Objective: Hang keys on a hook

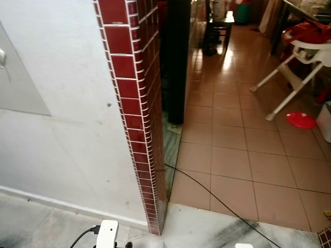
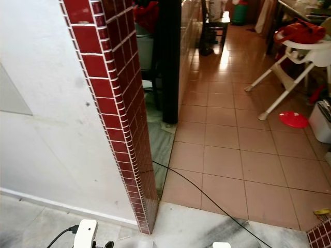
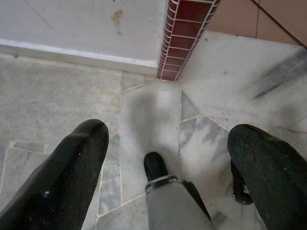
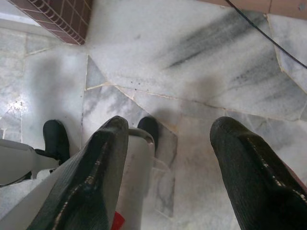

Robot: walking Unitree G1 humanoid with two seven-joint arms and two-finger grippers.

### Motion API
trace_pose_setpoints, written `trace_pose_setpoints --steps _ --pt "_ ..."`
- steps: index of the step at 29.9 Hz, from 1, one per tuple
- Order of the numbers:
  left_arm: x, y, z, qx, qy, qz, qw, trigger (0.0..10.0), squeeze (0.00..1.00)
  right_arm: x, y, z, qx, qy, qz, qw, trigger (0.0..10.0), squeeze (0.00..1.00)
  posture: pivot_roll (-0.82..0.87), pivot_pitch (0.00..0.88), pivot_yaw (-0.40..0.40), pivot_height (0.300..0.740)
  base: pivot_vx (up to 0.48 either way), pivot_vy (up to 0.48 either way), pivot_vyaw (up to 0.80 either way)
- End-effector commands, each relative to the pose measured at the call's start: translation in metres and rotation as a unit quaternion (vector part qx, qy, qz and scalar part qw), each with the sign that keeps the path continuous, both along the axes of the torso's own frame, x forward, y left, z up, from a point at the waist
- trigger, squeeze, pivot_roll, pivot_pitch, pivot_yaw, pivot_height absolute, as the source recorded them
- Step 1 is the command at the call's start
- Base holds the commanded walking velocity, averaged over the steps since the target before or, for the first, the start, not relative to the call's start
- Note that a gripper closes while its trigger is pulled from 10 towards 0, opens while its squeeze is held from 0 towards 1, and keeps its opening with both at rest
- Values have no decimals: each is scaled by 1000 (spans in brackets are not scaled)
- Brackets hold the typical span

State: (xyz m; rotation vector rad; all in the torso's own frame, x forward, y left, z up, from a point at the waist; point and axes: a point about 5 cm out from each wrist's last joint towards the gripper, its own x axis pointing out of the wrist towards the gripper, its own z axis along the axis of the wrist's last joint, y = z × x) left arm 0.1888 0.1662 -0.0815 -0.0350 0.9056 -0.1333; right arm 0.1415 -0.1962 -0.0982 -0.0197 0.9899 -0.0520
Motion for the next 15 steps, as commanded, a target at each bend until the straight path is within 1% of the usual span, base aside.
trace_pose_setpoints --steps 1,6,9,11,15 --pt "-2 3 -1 6 3 -2 1000 10000 0 5 3 2 -1 -8 7 1000 10000 0 -91 0 60 740 0 0 0" --pt "-3 2 -1 13 -1 -8 1000 10000 0 6 2 2 -5 -14 13 1000 10000 0 -89 0 54 740 0 0 0" --pt "0 -1 1 17 -12 -17 1000 10000 0 9 1 4 -14 -29 19 999 10000 0 -87 0 49 740 0 0 0" --pt "5 -3 3 7 -25 -8 1000 10000 0 14 0 7 -25 -43 24 998 10000 0 -90 0 50 740 0 0 0" --pt "10 -6 6 1 -39 -12 999 10000 0 18 -1 10 -17 -56 16 998 10000 0 -86 0 48 740 0 0 0"
